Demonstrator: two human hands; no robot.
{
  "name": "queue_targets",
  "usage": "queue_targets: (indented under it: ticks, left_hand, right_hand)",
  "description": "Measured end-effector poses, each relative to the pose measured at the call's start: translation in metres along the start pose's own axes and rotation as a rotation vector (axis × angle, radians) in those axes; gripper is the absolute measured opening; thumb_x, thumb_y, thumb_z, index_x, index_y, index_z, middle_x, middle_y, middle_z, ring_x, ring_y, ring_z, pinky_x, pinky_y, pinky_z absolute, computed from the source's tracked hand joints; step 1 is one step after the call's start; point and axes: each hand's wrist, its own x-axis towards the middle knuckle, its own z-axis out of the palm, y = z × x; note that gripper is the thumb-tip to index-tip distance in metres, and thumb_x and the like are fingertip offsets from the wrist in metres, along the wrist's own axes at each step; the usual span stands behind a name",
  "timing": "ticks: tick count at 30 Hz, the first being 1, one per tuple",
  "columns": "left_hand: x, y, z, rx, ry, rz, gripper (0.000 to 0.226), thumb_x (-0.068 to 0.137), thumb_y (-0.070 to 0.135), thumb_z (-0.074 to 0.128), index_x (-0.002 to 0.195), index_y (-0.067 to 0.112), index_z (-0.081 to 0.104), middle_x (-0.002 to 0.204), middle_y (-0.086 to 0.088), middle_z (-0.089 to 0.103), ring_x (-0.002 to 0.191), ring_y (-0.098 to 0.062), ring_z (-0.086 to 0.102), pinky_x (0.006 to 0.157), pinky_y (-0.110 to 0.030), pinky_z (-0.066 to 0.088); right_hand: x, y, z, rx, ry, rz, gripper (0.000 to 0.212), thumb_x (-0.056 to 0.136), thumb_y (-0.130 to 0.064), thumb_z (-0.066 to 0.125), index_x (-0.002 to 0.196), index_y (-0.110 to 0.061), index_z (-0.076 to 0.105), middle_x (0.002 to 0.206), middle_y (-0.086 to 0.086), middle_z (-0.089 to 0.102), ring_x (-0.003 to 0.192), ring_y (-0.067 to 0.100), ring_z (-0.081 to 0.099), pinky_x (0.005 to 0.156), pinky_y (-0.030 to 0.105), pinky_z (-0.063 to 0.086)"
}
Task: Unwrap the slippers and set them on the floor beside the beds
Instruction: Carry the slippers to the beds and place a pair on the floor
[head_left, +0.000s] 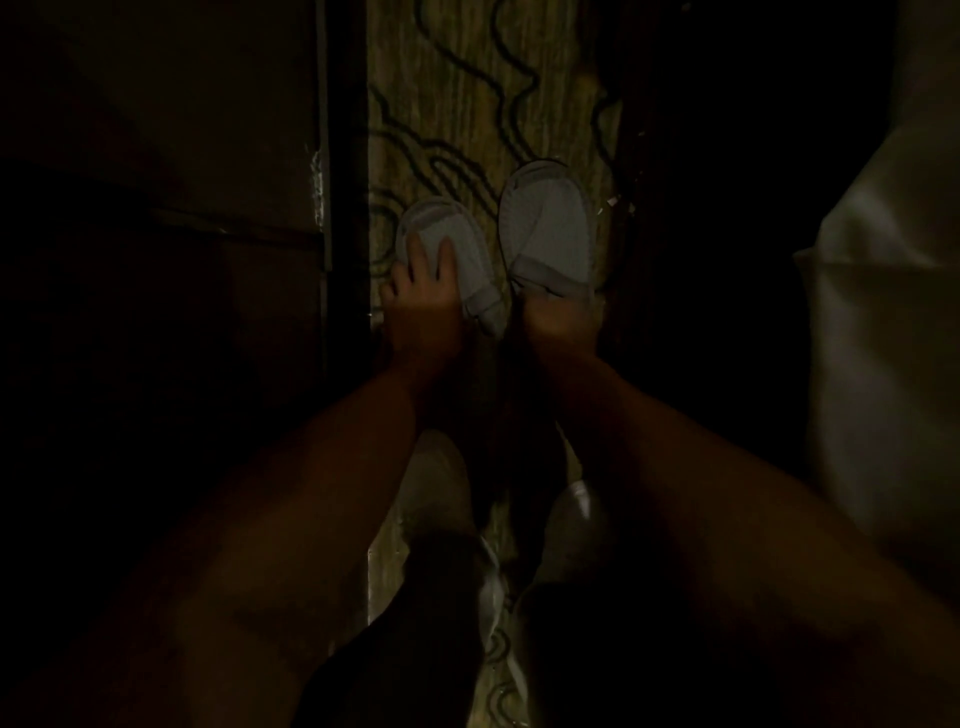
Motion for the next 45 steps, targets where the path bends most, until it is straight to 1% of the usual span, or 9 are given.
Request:
queue_targets:
  ticks: [5, 8, 10, 16, 23, 29, 35, 39, 45]
  left_hand:
    - [0.008, 0.003, -0.003, 0.040, 0.071, -0.034, 0.043, 0.077, 0.046, 0.074, 0.112, 0.020, 0.076, 0.112, -0.013, 0.075, 0.075, -0.025, 0.072, 0.058, -0.027, 0.056]
    - [0.013, 0.005, -0.002, -0.101, -0.053, -0.131, 0.055, 0.096, 0.041, 0.050, 0.142, 0.011, 0.050, 0.138, -0.018, 0.056, 0.108, -0.031, 0.064, 0.082, -0.039, 0.053]
    - [0.012, 0.011, 0.000, -0.279, -0.149, -0.202, 0.063, 0.098, 0.038, 0.051, 0.151, 0.008, 0.032, 0.145, -0.019, 0.044, 0.118, -0.034, 0.057, 0.088, -0.043, 0.047]
    - [0.007, 0.009, 0.002, -0.330, -0.242, -0.156, 0.051, 0.093, 0.033, 0.060, 0.131, 0.002, 0.047, 0.128, -0.021, 0.055, 0.107, -0.037, 0.062, 0.070, -0.034, 0.039]
    - [0.015, -0.003, 0.006, -0.474, -0.312, -0.157, 0.047, 0.096, 0.032, 0.058, 0.125, -0.004, 0.053, 0.126, -0.026, 0.058, 0.112, -0.039, 0.059, 0.086, -0.040, 0.049]
    - [0.012, 0.006, 0.004, -0.774, -0.522, -0.245, 0.068, 0.103, 0.039, 0.048, 0.156, 0.008, 0.021, 0.164, -0.016, 0.018, 0.150, -0.033, 0.020, 0.122, -0.039, 0.016]
    - [-0.001, 0.024, -0.017, -0.991, -0.323, -0.437, 0.036, 0.098, 0.023, 0.061, 0.123, -0.004, 0.065, 0.127, -0.023, 0.063, 0.117, -0.035, 0.059, 0.082, -0.025, 0.040]
    - [-0.014, 0.039, -0.026, -1.080, -0.389, -0.508, 0.038, 0.100, 0.022, 0.058, 0.124, -0.007, 0.064, 0.129, -0.025, 0.062, 0.121, -0.039, 0.057, 0.100, -0.039, 0.046]
    - [-0.023, 0.050, -0.019, -1.112, -0.432, -0.580, 0.037, 0.099, 0.024, 0.059, 0.115, -0.009, 0.066, 0.119, -0.023, 0.068, 0.112, -0.032, 0.063, 0.076, -0.023, 0.039]
  right_hand:
    - [0.004, -0.002, 0.014, 0.175, 0.218, 0.053, 0.051, 0.095, -0.032, 0.063, 0.137, -0.005, 0.054, 0.132, 0.008, 0.061, 0.120, 0.023, 0.057, 0.092, 0.019, 0.038]
    - [0.011, 0.002, 0.010, 0.164, 0.084, 0.043, 0.021, 0.096, -0.027, 0.059, 0.097, -0.008, 0.069, 0.082, -0.002, 0.062, 0.088, 0.019, 0.059, 0.083, 0.028, 0.053]
    - [0.010, 0.005, 0.005, 0.134, 0.128, -0.006, 0.024, 0.096, -0.025, 0.062, 0.075, -0.014, 0.062, 0.076, -0.004, 0.058, 0.083, 0.016, 0.055, 0.065, 0.021, 0.043]
    - [0.001, 0.011, 0.004, -0.175, 0.117, -0.082, 0.028, 0.092, -0.035, 0.064, 0.103, -0.009, 0.070, 0.110, 0.009, 0.070, 0.105, 0.025, 0.064, 0.090, 0.033, 0.051]
    - [0.000, 0.010, 0.000, -0.279, 0.083, -0.211, 0.028, 0.094, -0.031, 0.058, 0.102, -0.005, 0.065, 0.105, 0.013, 0.068, 0.101, 0.028, 0.063, 0.082, 0.030, 0.048]
    - [0.004, 0.003, -0.008, -0.545, 0.119, -0.463, 0.031, 0.091, -0.026, 0.058, 0.120, -0.018, 0.065, 0.123, 0.008, 0.065, 0.115, 0.027, 0.058, 0.085, 0.027, 0.042]
    - [0.021, -0.025, -0.020, -0.794, 0.005, -0.757, 0.046, 0.078, -0.024, 0.063, 0.122, -0.012, 0.064, 0.127, 0.021, 0.057, 0.119, 0.037, 0.052, 0.094, 0.037, 0.042]
    - [0.029, -0.042, -0.017, -0.933, 0.009, -0.817, 0.060, 0.073, -0.027, 0.077, 0.130, -0.019, 0.061, 0.130, 0.018, 0.055, 0.118, 0.037, 0.050, 0.093, 0.040, 0.039]
    - [0.037, -0.052, -0.012, -0.967, 0.090, -0.775, 0.039, 0.088, -0.020, 0.062, 0.126, -0.011, 0.059, 0.126, 0.018, 0.055, 0.110, 0.036, 0.055, 0.085, 0.041, 0.045]
